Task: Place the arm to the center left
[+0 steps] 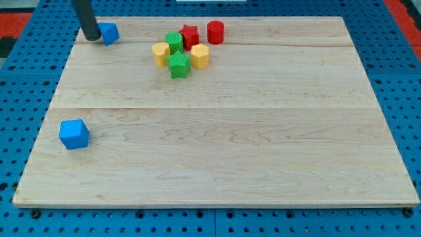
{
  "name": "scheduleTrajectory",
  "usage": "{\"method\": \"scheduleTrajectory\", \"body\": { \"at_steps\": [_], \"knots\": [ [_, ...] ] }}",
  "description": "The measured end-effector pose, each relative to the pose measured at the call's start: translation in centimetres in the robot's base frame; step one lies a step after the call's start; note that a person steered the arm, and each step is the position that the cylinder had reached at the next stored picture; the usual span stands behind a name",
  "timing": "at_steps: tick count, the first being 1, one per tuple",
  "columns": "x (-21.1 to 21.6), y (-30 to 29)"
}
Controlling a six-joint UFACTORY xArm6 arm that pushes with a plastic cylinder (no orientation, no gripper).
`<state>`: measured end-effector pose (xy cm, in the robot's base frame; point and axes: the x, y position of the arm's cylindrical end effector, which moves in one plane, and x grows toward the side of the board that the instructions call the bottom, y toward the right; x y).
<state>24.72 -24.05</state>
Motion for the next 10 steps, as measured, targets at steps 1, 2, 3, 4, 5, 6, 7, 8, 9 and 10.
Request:
{"method": "scheduleTrajectory", "body": {
  "at_steps": [1, 2, 3, 4, 5, 6, 7, 8, 9, 10],
  "knots": [
    [-0.4, 0.3],
    [0.6, -3.4],
    [4.8, -5.6],
    [7.1, -4.3],
    [7.2, -3.6],
    [7.2, -4.0],
    [8.1, -3.6],
    [11.9, -2.6],
    [14.9, -1.3],
    [19.3, 0.4]
  ]
}}
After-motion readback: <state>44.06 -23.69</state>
